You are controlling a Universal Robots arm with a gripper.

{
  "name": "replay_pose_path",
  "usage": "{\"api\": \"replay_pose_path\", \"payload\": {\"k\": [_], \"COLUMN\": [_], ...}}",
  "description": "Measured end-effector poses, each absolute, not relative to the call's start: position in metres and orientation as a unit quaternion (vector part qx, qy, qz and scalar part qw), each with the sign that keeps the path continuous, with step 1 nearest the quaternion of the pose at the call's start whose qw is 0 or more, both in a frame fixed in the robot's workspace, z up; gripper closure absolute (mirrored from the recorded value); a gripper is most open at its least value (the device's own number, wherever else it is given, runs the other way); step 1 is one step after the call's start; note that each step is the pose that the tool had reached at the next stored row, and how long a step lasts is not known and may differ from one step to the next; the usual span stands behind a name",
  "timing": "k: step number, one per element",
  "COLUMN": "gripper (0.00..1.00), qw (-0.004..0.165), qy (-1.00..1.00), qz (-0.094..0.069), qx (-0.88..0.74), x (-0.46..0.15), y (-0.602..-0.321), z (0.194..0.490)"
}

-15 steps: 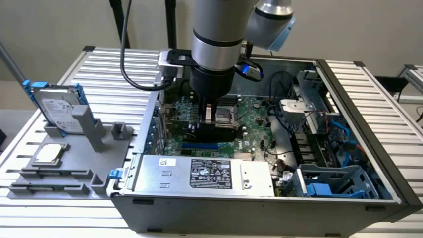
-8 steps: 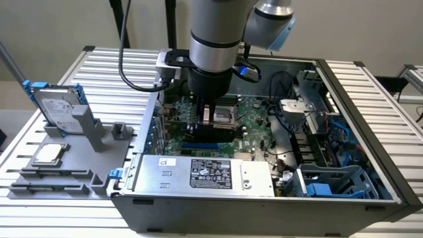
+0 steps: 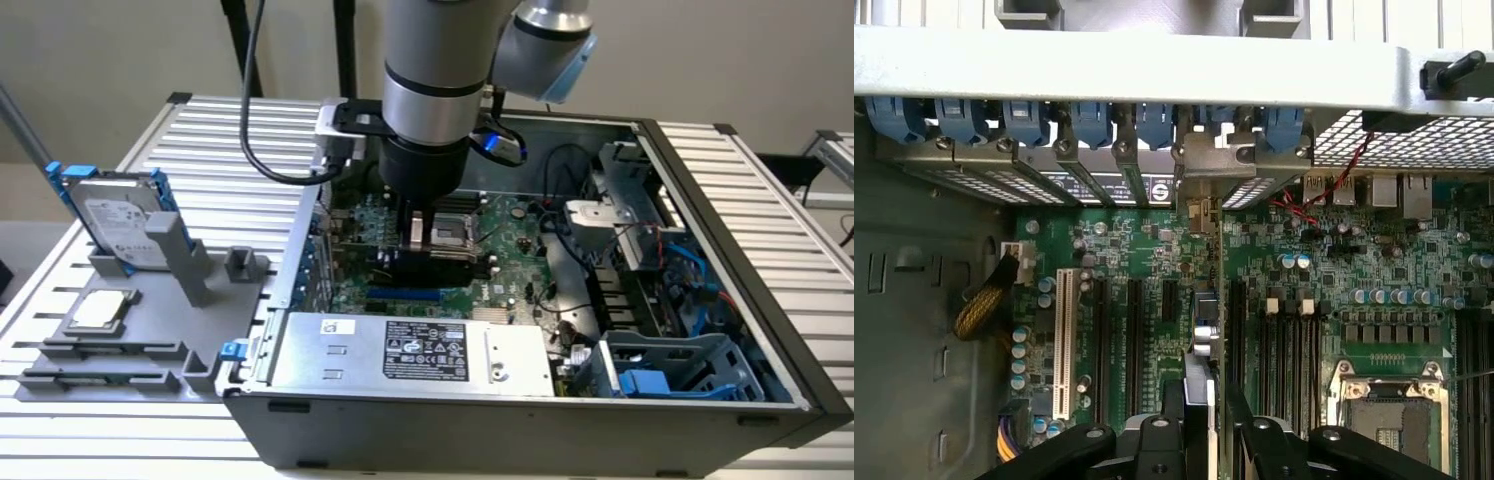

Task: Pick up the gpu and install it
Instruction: 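Insert the gpu into the slot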

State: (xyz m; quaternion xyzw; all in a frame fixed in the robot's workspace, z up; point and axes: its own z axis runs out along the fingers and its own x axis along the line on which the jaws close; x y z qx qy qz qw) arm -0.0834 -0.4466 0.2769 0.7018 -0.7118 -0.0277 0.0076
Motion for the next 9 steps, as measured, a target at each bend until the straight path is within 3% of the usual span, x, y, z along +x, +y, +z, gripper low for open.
{"api": "replay_pose_path", "payload": {"k": [9], "gripper": [0.73], "qw": [0.007], "qy": [-0.712], "qz": [-0.027], "qx": [0.702], "x": [-0.0872], "y": [-0.446], "z": [0.2737]}}
